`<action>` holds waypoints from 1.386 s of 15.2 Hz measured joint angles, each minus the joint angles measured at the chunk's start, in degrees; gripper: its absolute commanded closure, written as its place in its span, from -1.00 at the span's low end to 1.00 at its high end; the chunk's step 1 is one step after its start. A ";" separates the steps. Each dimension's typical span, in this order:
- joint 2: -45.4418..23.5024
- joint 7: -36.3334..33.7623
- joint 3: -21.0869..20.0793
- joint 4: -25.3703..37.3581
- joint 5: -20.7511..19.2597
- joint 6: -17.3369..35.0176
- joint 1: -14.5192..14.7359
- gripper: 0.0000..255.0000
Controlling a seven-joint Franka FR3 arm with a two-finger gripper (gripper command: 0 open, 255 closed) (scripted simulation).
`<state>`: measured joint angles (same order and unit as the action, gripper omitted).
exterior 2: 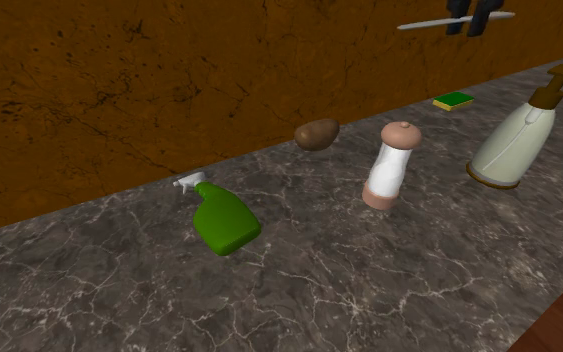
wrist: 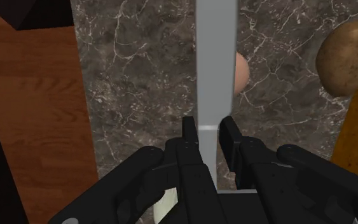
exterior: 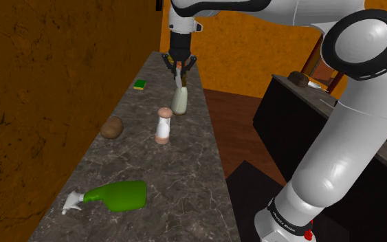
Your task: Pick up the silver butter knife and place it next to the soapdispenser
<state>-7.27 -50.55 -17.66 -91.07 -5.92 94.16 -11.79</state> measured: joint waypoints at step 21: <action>-4.97 17.12 7.56 0.70 -1.01 5.66 -10.08 1.00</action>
<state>-12.24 -33.43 -10.10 -90.38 -6.92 99.82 -21.87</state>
